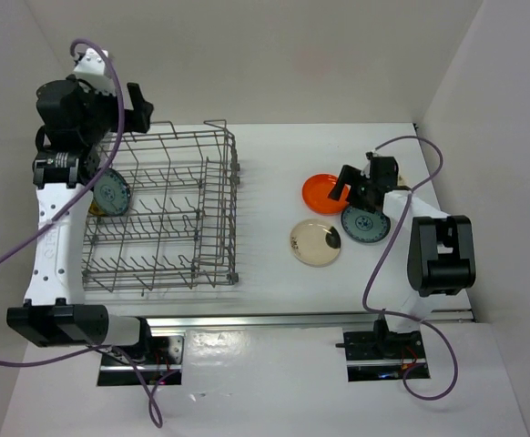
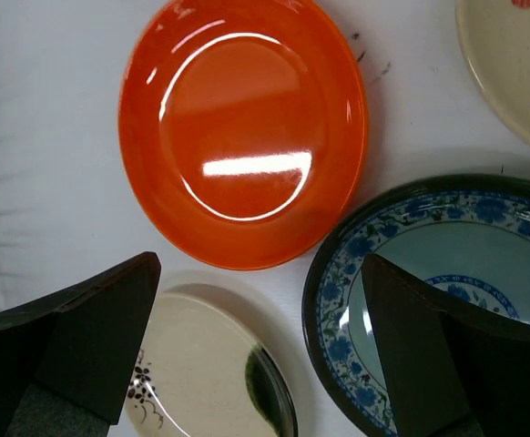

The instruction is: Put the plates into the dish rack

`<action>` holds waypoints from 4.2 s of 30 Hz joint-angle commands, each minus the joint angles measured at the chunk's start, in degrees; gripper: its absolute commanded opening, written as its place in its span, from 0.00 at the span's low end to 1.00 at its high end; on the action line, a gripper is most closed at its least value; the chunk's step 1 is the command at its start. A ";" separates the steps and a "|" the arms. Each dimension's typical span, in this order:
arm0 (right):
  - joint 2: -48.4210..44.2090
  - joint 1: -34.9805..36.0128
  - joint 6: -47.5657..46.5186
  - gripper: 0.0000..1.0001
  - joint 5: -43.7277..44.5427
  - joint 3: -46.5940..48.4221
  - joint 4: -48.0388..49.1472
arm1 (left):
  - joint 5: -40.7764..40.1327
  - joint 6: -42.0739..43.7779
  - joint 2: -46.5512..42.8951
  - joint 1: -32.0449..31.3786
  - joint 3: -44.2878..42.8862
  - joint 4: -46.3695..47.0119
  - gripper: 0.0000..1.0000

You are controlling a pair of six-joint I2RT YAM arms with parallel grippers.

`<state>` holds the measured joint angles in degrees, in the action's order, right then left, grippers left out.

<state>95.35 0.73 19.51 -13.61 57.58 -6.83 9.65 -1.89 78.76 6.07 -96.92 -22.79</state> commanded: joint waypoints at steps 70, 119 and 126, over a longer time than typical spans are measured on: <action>-11.58 -1.36 -4.04 0.00 -20.41 16.78 0.50 | 34.47 -20.26 34.79 -29.97 -13.64 10.91 0.94; -9.22 3.75 -5.09 1.00 -7.22 11.06 3.31 | -9.72 0.38 -1.86 11.42 7.26 -4.46 0.00; -3.52 3.75 -5.09 1.00 -5.20 12.90 2.71 | -19.58 4.79 -0.19 11.95 13.33 -1.57 0.00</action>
<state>90.11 4.47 14.92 -20.25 66.94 -6.39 -3.22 -0.78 78.56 17.63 -83.94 -27.92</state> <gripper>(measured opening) 0.997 0.027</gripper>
